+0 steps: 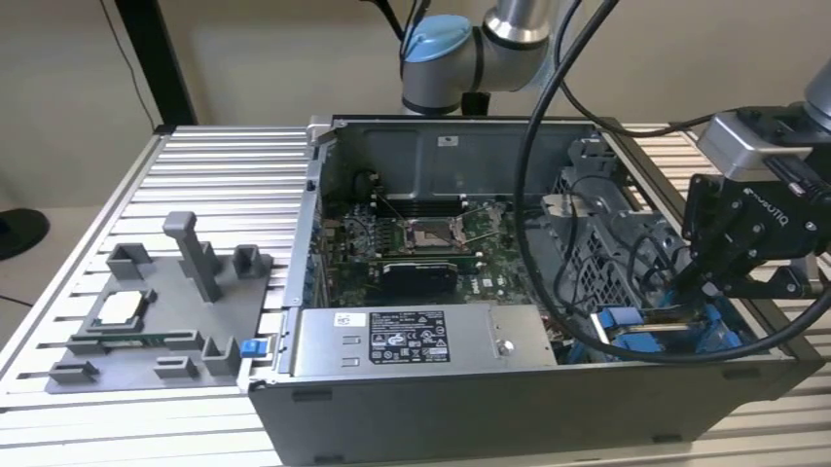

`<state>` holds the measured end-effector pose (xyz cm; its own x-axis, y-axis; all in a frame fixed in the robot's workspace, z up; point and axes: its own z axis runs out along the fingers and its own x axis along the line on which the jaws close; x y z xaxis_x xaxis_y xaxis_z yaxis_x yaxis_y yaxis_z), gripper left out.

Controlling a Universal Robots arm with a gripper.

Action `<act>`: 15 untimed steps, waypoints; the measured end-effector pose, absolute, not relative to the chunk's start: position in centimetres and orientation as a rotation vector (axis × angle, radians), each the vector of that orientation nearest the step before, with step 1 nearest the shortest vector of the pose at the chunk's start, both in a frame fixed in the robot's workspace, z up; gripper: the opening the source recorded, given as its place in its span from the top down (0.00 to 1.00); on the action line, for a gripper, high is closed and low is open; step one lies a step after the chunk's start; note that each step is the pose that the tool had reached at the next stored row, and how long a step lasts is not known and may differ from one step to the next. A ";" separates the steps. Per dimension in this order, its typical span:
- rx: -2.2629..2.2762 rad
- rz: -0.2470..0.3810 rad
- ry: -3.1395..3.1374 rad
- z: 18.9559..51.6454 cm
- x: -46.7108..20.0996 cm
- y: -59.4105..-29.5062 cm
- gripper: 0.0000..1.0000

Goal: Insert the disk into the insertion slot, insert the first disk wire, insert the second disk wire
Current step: 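Insert the first disk wire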

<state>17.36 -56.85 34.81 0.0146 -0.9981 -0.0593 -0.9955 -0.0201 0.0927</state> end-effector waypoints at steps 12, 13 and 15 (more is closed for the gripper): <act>2.210 -0.186 -2.173 34.5 18.1 -57.0 1.00; 2.210 -0.186 -2.173 34.5 18.1 -57.0 1.00; 2.210 -0.186 -2.173 34.5 18.2 -57.0 1.00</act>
<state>18.15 -56.96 34.53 0.0134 -0.9981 -0.0597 -0.9937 -0.0199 0.1102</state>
